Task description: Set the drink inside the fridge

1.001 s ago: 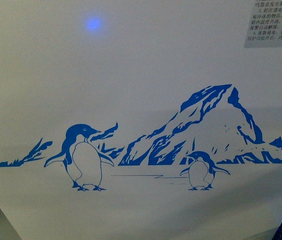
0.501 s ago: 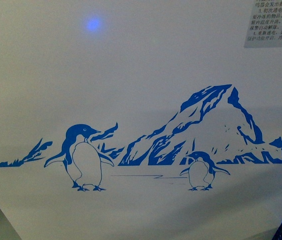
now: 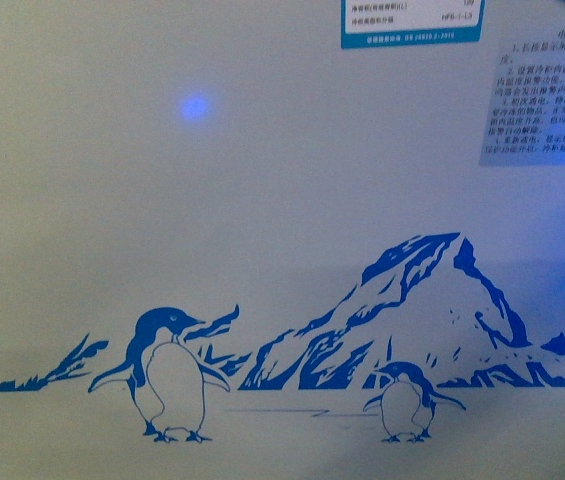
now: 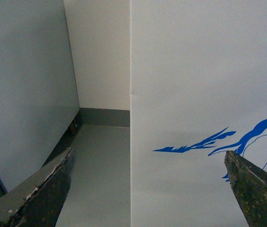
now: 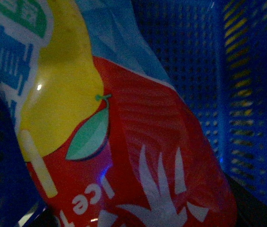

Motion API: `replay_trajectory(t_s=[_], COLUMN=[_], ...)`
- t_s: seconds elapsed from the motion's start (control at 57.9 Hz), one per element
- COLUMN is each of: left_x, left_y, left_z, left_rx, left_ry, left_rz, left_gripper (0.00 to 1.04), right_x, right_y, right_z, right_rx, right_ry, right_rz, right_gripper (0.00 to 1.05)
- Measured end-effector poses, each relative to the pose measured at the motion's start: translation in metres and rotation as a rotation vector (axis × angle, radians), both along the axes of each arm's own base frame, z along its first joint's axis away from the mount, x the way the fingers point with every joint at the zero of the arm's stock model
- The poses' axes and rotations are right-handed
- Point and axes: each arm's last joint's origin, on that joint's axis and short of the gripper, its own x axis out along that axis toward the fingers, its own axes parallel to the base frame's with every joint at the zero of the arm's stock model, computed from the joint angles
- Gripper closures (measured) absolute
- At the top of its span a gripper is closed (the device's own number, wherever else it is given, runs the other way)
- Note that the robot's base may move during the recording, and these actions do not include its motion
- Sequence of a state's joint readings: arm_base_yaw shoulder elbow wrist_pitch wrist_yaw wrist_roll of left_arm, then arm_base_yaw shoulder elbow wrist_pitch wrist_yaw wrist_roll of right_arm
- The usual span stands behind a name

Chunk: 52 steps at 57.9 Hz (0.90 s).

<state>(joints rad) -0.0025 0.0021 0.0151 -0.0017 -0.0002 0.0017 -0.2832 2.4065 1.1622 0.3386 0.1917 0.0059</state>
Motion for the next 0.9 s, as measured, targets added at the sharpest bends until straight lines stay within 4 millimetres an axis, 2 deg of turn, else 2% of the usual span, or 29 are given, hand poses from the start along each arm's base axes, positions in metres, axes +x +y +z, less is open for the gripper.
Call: replay_trajectory(t_s=[0.035, 0.121, 0.276, 0.328, 0.38, 0.449, 0.656, 0.777, 0.898], left_x=[0.0, 0.0, 0.0, 0.0, 0.0, 0.0, 0.0, 0.0, 0.0], left_y=[0.0, 0.0, 0.0, 0.0, 0.0, 0.0, 0.0, 0.0, 0.0], left_z=[0.0, 0.0, 0.0, 0.0, 0.0, 0.0, 0.0, 0.0, 0.0], left_rx=[0.0, 0.0, 0.0, 0.0, 0.0, 0.0, 0.0, 0.0, 0.0], left_ry=[0.0, 0.0, 0.0, 0.0, 0.0, 0.0, 0.0, 0.0, 0.0], left_rz=[0.0, 0.0, 0.0, 0.0, 0.0, 0.0, 0.0, 0.0, 0.0], left_gripper=[0.08, 0.08, 0.08, 0.08, 0.08, 0.08, 0.08, 0.08, 0.08], right_x=[-0.006, -0.021, -0.074, -0.088, -0.109, -0.127, -0.176, -0.206, -0.231], right_y=[0.0, 0.0, 0.009, 0.011, 0.015, 0.017, 0.021, 0.025, 0.03], right_z=[0.023, 0.06, 0.137, 0.156, 0.185, 0.209, 0.269, 0.296, 0.311], right_rx=[-0.004, -0.015, -0.049, -0.065, -0.073, -0.087, -0.093, -0.086, -0.071], right_ry=[-0.037, -0.09, -0.202, -0.238, -0.299, -0.364, -0.554, -0.674, -0.765], right_rz=[0.009, 0.028, 0.064, 0.065, 0.068, 0.068, 0.049, 0.029, 0.013], right_gripper=[0.55, 0.55, 0.55, 0.55, 0.55, 0.55, 0.55, 0.55, 0.55])
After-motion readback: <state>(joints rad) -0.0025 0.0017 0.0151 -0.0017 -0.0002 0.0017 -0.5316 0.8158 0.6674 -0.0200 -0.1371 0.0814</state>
